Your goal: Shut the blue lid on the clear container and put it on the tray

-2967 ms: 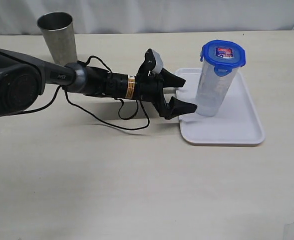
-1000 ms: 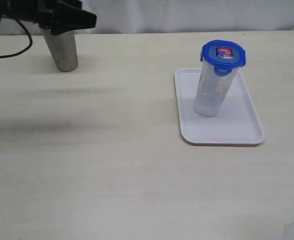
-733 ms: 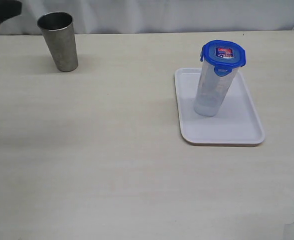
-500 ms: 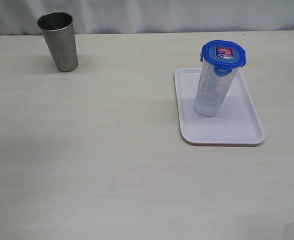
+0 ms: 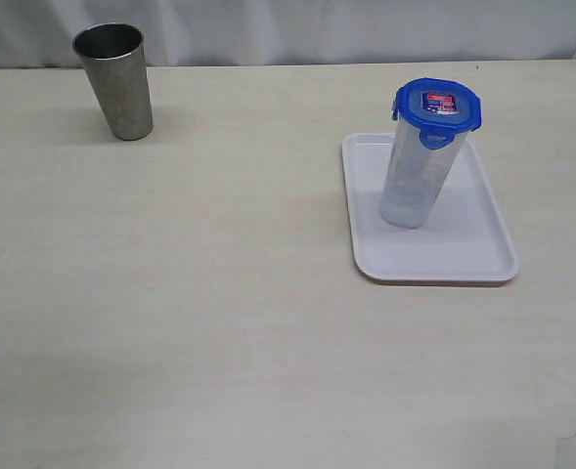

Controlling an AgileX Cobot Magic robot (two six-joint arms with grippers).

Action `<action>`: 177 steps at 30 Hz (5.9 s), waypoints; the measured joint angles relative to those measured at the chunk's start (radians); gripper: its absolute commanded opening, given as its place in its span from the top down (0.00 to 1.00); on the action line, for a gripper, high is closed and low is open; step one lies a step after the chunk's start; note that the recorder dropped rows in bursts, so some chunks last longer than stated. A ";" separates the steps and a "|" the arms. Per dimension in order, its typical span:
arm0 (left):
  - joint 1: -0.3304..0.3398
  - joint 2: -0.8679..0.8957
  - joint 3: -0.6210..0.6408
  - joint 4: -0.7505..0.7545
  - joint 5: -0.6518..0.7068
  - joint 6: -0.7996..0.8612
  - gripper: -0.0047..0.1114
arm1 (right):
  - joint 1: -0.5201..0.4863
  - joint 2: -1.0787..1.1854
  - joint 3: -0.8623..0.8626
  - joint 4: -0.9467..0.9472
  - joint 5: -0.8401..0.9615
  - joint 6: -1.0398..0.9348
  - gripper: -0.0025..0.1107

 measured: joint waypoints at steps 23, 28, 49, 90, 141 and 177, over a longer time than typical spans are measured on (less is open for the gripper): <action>0.000 -0.080 0.012 0.000 -0.440 -0.074 0.05 | 0.000 0.000 0.000 0.000 0.000 0.000 0.93; 0.000 -0.080 0.012 0.000 -0.440 -0.074 0.05 | 0.000 0.000 0.000 0.000 0.000 0.000 0.93; 0.000 -0.056 0.136 -0.880 -0.414 -0.078 0.05 | 0.000 0.000 0.000 0.000 0.000 0.000 0.93; -0.350 -0.631 0.513 -1.794 0.132 -0.076 0.05 | 0.000 0.000 0.000 0.000 0.000 0.000 0.93; -0.350 -0.919 0.780 -1.812 0.523 -0.078 0.05 | 0.000 0.000 0.000 0.000 0.000 0.000 0.93; -0.350 -0.919 0.782 -1.716 0.972 0.031 0.05 | 0.000 0.000 0.000 0.000 0.000 0.000 0.93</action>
